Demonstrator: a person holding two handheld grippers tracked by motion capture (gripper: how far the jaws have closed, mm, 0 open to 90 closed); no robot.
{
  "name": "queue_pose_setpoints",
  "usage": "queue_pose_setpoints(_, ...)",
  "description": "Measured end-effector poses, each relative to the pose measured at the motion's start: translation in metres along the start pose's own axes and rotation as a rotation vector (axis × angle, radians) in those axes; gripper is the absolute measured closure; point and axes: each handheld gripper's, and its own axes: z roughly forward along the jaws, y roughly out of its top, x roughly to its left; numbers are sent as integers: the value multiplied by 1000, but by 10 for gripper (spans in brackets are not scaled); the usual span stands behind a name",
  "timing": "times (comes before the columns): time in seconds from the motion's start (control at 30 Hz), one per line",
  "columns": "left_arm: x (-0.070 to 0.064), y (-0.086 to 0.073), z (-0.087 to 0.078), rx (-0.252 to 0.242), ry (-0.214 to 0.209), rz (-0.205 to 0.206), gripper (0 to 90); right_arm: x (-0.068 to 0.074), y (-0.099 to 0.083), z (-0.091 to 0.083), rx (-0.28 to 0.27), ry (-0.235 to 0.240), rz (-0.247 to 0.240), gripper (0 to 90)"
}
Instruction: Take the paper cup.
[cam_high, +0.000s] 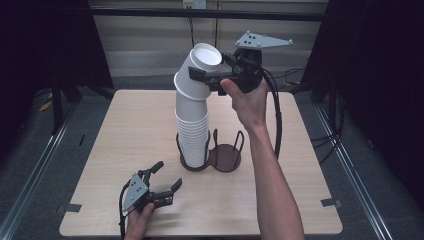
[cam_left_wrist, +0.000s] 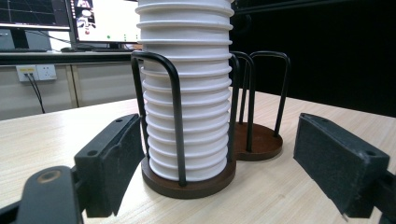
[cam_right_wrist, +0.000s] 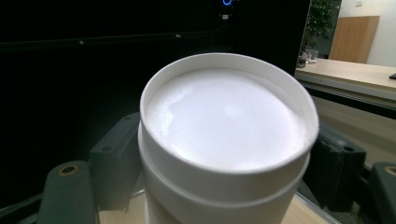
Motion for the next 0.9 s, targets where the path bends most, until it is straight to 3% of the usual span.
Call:
queue_pose_setpoints(0.43, 0, 0, 0, 0, 0, 0, 157, -2, -1, -14, -25, -2, 17, 224)
queue_pose_setpoints(0.9, 0, 0, 0, 0, 0, 0, 156, -8, -4, -42, -29, -38, 15, 224)
